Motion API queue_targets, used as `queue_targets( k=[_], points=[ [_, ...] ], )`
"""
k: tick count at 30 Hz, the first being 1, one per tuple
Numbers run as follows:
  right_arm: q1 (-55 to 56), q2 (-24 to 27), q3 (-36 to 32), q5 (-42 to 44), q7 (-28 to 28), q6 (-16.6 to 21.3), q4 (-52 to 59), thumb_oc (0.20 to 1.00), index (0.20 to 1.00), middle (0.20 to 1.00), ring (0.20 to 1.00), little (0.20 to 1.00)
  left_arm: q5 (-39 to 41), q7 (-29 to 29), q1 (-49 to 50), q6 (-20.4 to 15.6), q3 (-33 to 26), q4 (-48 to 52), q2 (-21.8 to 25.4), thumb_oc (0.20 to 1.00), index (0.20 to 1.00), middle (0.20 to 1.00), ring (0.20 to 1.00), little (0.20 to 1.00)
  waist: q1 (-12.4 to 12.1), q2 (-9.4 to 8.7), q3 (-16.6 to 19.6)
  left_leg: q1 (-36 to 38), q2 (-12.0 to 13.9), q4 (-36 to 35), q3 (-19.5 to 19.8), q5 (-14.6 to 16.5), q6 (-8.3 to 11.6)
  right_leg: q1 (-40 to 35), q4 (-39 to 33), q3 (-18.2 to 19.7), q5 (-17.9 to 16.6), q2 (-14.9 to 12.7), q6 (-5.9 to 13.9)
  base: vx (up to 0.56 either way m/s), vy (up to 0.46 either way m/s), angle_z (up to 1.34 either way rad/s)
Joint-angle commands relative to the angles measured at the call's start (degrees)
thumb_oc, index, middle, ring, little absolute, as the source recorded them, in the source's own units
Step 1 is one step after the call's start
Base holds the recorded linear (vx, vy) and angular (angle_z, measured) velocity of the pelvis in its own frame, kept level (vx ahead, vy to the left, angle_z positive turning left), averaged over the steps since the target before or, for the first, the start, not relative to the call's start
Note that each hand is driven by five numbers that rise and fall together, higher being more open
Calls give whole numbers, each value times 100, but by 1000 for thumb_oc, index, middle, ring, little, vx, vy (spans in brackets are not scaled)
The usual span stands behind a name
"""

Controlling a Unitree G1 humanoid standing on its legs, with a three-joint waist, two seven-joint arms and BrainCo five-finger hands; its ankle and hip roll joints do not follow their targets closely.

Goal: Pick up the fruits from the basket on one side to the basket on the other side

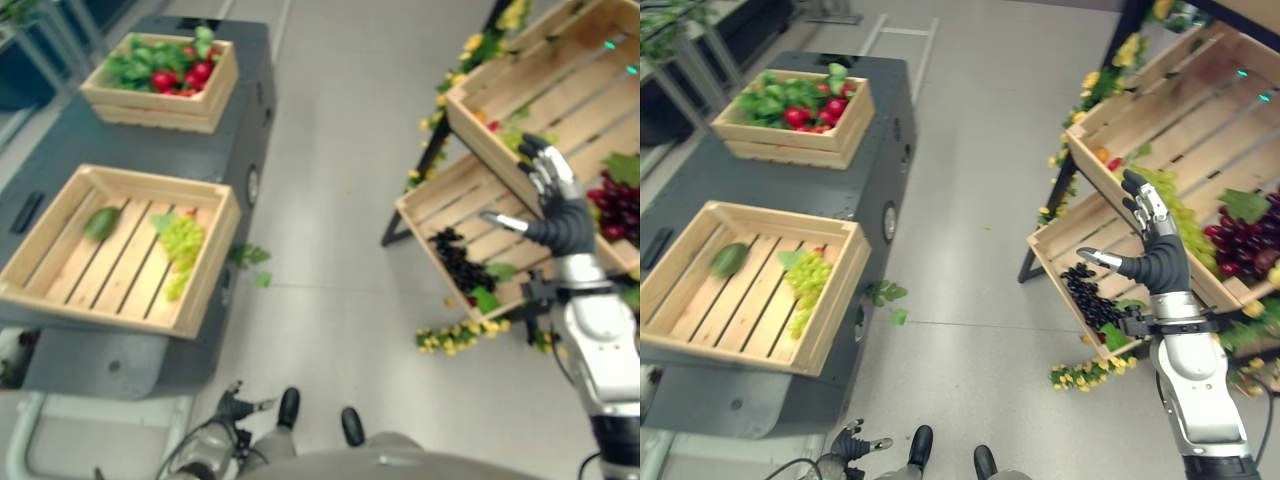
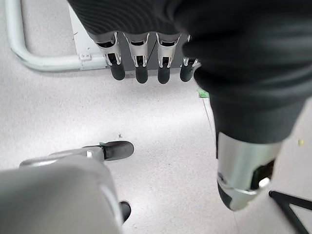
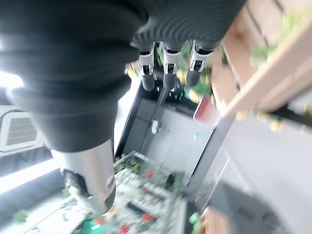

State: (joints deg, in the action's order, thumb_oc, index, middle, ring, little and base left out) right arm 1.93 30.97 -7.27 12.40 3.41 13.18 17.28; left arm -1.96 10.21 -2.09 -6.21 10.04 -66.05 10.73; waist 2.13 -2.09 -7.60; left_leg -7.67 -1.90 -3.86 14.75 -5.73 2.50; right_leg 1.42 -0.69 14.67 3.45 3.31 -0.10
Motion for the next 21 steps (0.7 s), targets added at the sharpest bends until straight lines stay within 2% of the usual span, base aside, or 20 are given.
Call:
queue_targets(
  k=[1, 7, 11, 14, 16, 17, 18, 21],
  points=[
    [304, 38, -226, 22, -75, 300, 557, 1000, 1000, 1000, 1000, 1000, -201, 108, 64, -115, 106, -289, 48, 1000, 1000, 1000, 1000, 1000, -85, -81, 351, -167, -134, 422, 37, 505, 73, 377, 554, 70, 508, 82, 294, -58, -158, 46],
    [484, 107, 102, -22, -206, 279, 534, 1000, 1000, 1000, 1000, 1000, -105, 154, 140, -118, 84, -261, -30, 1000, 1000, 1000, 1000, 1000, -197, -6, 257, -322, -36, 715, 309, 435, 325, 1, 352, -316, 619, 132, 145, -68, -158, 42],
    [593, 127, 292, 0, -281, 258, 404, 1000, 1000, 1000, 1000, 1000, -7, 238, 141, -127, 5, -256, -67, 1000, 1000, 1000, 1000, 1000, -279, 82, 69, -453, 50, 830, 492, 252, 532, -196, 223, -614, 664, 179, 68, -122, -154, 37],
    [659, 124, 328, 33, -284, 268, 312, 1000, 1000, 1000, 1000, 1000, 63, 307, 141, -143, -44, -237, -86, 1000, 1000, 1000, 1000, 1000, -303, 105, -27, -573, 92, 851, 460, 147, 587, -267, 138, -759, 649, 183, 39, -136, -87, 36],
    [800, 62, 320, -123, -175, 260, 119, 1000, 1000, 1000, 1000, 1000, 78, 371, 160, -122, -156, -259, -174, 1000, 1000, 1000, 1000, 1000, -226, 94, -148, -770, 252, 933, -524, 227, 460, -309, 106, -1071, 666, 52, 109, -149, -31, 89],
    [793, 62, 321, -125, -173, 264, 113, 1000, 1000, 1000, 1000, 1000, 78, 371, 155, -123, -157, -259, -174, 1000, 1000, 1000, 1000, 1000, -228, 103, -143, -786, 260, 923, -522, 201, 461, -292, 97, -1071, 641, 59, 113, -132, -3, 80],
    [837, -16, 370, -238, -88, 235, -96, 1000, 1000, 1000, 1000, 1000, 199, 418, 161, -157, -281, -257, -218, 1000, 1000, 1000, 1000, 1000, -208, 101, -147, -809, 346, 1054, -1075, 250, 397, -260, 72, -1255, 568, -34, 164, -136, 14, 40],
    [872, -165, 469, -268, -58, 205, -321, 1000, 1000, 1000, 1000, 1000, 562, 441, 235, -257, -446, -193, -265, 1000, 1000, 1000, 1000, 1000, -234, 130, -91, -680, 394, 1002, -1277, 234, 350, -218, -1, -1503, 487, -157, 236, -103, 30, 45]
  ],
)
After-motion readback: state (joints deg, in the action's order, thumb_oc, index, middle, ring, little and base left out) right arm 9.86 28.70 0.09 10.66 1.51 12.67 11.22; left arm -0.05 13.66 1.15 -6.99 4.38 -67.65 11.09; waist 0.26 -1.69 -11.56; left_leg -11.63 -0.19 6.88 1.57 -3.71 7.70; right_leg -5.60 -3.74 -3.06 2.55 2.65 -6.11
